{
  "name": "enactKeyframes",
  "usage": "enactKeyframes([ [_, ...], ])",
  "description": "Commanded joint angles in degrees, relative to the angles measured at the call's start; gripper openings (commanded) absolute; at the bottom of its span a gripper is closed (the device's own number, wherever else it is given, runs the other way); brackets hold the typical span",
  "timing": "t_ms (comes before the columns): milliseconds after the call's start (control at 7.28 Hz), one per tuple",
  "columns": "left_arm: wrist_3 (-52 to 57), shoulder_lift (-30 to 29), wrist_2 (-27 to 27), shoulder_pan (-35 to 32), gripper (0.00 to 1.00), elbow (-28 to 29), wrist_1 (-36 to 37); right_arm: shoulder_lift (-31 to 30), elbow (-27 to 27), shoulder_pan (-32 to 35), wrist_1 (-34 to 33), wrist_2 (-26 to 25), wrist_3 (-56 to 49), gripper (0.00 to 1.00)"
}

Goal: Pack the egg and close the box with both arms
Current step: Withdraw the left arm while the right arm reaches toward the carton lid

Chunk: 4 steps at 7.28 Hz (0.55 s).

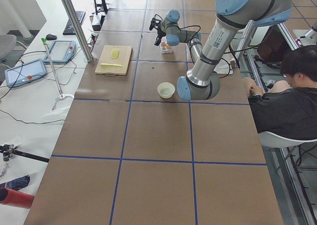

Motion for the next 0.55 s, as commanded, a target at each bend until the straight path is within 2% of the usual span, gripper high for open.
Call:
enactKeyframes([
  [0, 9.3, 3.1, -3.3, -6.3, 0.99, -7.6, 11.4, -4.8, 0.4, -11.8, 22.7, -6.4, 22.9, 0.87],
  [137, 12.3, 4.7, -3.7, -10.5, 0.99, -8.9, 13.1, -6.3, 0.4, -15.3, 29.4, -6.4, 28.5, 0.69],
  [275, 17.8, 6.5, -8.1, -14.7, 0.99, -10.1, 14.7, -6.3, 0.4, -18.8, 30.6, -6.6, 29.8, 0.52],
  [412, 22.6, 11.2, -11.2, -19.9, 0.99, -13.0, 14.7, -5.7, 0.2, -22.5, 30.6, -7.4, 29.9, 0.35],
])
